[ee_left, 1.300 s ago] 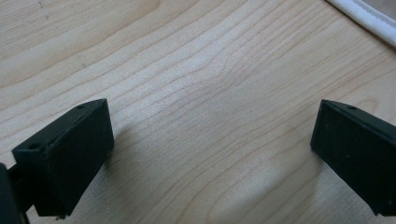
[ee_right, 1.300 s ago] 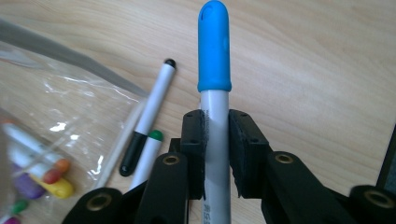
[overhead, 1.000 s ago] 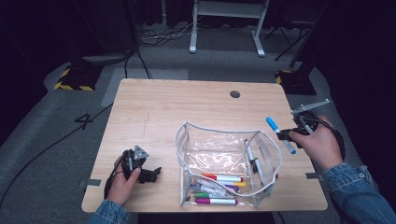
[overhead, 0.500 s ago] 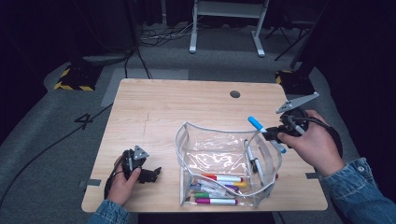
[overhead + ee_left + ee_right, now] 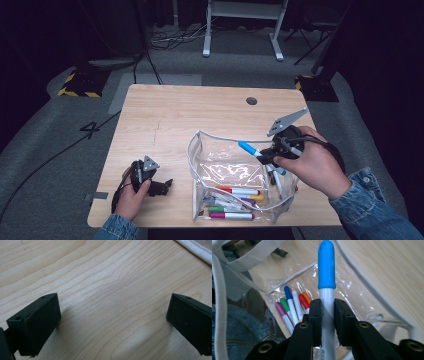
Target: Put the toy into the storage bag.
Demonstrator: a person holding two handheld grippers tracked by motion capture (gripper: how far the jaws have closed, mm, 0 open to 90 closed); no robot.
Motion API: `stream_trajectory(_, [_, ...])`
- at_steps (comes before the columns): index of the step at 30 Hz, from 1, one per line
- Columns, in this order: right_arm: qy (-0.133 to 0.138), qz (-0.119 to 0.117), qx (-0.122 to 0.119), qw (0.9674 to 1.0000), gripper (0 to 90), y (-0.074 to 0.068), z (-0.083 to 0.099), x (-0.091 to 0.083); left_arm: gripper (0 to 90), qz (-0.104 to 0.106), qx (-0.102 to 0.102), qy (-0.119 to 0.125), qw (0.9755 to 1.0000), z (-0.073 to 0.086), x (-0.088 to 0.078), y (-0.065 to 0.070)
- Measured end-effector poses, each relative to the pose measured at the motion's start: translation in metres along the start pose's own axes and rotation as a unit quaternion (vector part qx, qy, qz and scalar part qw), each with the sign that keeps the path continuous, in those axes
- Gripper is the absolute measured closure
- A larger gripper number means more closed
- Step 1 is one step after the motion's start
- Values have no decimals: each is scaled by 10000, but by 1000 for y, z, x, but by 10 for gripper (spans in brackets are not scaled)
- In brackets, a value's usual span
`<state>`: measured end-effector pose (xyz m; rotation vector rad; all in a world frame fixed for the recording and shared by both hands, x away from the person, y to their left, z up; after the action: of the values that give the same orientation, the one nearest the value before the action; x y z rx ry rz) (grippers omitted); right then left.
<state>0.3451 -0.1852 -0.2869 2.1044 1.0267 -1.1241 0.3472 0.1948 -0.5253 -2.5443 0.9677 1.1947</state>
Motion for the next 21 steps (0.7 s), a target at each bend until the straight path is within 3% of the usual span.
stream_trajectory(10, [-330,-375,-504,9975,770,-34,-12,25,0,0,0,-1,10000,0,0,0])
stream_trajectory(21, [-885,-679,-936,9893,770,-57,-16,64,0,1,-1,-1,10000,0,0,0])
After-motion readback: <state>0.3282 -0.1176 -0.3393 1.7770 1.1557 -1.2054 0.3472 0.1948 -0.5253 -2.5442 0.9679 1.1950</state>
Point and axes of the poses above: each handheld gripper's, and its own axes: x roughly forward along the jaws, z roughly out of its underside, y roughly to its right, the point moved 1 cm from there along x, roughly forward along the jaws, and after that the axes turned 7 degrees about z, right-handed, at the moved point
